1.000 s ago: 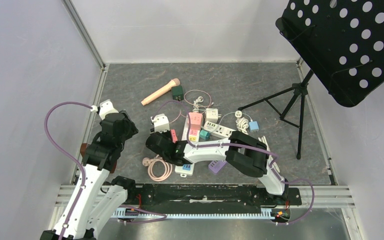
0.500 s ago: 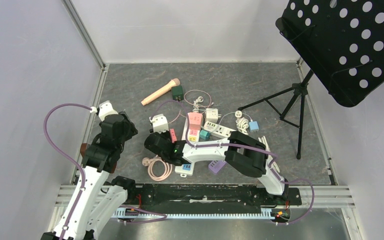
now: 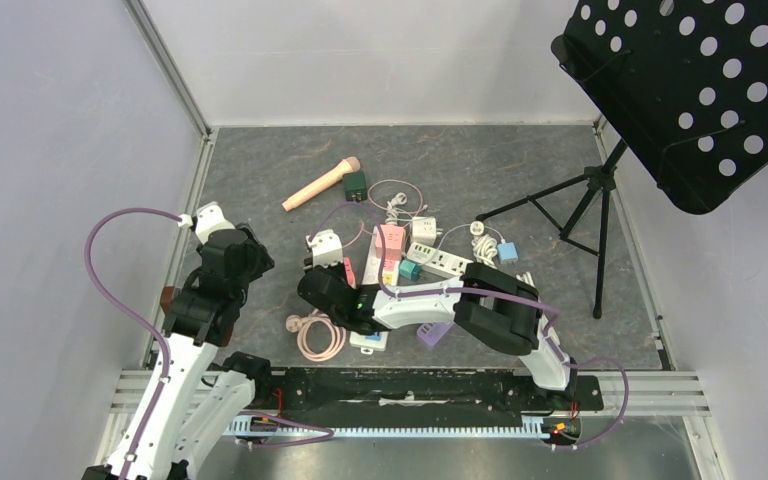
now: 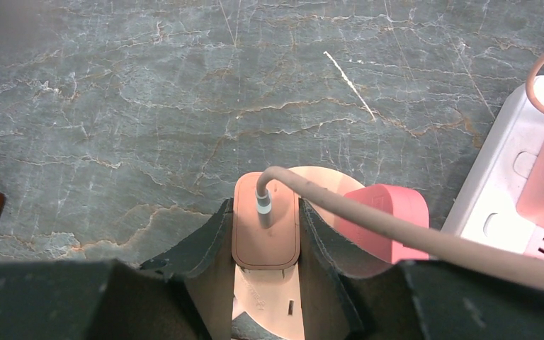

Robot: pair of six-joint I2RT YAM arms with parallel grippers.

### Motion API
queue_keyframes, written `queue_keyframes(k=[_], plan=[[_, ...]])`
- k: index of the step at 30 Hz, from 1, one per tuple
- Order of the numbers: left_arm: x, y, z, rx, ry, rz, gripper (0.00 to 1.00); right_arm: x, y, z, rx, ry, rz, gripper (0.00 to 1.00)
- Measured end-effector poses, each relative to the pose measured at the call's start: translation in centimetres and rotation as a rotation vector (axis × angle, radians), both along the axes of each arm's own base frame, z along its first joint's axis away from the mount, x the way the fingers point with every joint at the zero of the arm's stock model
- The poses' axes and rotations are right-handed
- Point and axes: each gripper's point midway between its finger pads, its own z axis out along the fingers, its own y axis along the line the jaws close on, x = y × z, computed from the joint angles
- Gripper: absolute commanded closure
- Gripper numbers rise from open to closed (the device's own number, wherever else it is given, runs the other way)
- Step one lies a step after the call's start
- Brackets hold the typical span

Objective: Insert the plug

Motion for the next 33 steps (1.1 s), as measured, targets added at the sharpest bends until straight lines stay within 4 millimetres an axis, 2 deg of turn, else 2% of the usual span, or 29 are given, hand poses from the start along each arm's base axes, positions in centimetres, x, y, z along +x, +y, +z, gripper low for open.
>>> queue_keyframes(k=[9, 33], plan=[[0.0, 0.01, 0.0, 0.0, 0.0, 0.001, 0.4, 0.12, 0.29, 0.38, 0.013, -0.012, 0.006, 1.0], [-0.01, 0.02, -0.06, 0.001, 0.001, 0.001, 0.4, 0.56, 0.02, -0.53, 0.005, 0.002, -0.066, 1.0]])
